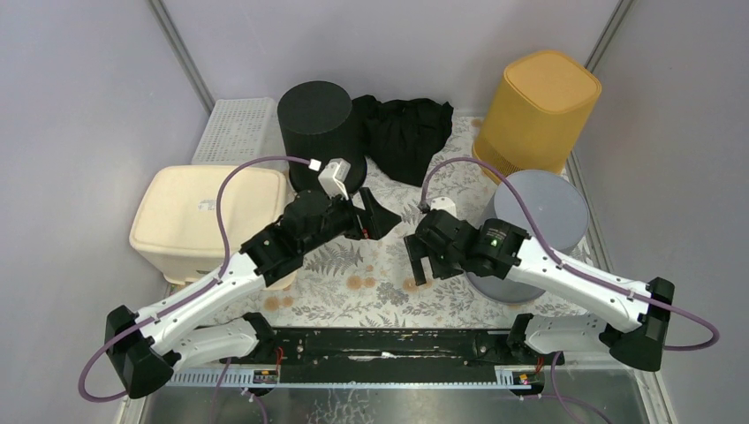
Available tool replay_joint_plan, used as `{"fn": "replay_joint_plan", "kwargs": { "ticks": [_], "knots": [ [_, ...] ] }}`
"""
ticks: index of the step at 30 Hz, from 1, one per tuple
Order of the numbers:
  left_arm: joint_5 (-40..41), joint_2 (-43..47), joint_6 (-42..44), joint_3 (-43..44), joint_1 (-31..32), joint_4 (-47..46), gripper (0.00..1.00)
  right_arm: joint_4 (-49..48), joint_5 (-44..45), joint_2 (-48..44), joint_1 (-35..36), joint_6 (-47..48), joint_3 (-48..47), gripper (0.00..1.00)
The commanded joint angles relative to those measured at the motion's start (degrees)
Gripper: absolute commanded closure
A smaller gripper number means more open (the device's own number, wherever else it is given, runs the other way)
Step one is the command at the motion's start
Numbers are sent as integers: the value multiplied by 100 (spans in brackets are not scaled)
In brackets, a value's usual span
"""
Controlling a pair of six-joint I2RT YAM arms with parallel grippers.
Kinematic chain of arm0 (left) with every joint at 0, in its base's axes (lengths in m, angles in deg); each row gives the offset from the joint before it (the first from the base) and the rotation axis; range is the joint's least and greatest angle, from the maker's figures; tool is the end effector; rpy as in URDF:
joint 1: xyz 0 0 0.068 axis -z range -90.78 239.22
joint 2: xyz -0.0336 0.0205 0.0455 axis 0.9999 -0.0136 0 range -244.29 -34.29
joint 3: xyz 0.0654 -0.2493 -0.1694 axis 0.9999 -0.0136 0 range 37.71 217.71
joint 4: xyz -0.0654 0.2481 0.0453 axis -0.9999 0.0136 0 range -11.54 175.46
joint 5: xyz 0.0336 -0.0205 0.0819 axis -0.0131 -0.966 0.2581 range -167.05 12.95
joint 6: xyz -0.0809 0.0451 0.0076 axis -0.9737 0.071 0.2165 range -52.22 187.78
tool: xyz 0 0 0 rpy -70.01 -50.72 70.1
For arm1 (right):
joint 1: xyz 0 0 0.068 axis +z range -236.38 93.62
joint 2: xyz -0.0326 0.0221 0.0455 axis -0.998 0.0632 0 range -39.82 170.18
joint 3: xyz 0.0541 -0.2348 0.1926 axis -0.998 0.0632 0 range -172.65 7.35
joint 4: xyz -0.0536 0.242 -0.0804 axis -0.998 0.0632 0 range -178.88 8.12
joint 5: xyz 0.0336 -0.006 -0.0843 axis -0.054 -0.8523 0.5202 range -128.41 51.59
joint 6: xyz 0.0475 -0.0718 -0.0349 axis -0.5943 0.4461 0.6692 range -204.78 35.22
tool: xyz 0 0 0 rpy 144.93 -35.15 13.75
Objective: Turn the large container upside down
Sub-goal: Move the container to the corner of the board.
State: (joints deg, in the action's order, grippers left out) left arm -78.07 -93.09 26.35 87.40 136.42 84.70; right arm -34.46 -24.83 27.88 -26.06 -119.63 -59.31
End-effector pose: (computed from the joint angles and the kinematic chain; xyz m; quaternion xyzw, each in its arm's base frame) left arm 0.1801 -0.1967 0.3495 0.0454 0.7939 -0.4286 0.4289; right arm 0.1355 0.1981 0.3194 -0.1747 0.9326 0.1415 0.2822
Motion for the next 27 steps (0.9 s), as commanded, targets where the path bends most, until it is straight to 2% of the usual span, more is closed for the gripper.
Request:
{"fn": "replay_joint_plan", "kwargs": {
  "ticks": [1, 5, 13, 27],
  "knots": [
    [94, 19, 21, -122, 18, -103, 0, 208, 843, -143, 26, -484, 295, 0],
    [9, -64, 13, -135, 13, -198, 0, 288, 923, -38, -83, -537, 564, 1],
    [-21, -66, -10, -169, 9, -234, 0, -352, 14, -393, -1471, -105, 1304, 1],
    [-2, -37, -32, -151, 9, -177, 0, -750, -464, -328, -2792, 581, 1445, 1]
  ]
}}
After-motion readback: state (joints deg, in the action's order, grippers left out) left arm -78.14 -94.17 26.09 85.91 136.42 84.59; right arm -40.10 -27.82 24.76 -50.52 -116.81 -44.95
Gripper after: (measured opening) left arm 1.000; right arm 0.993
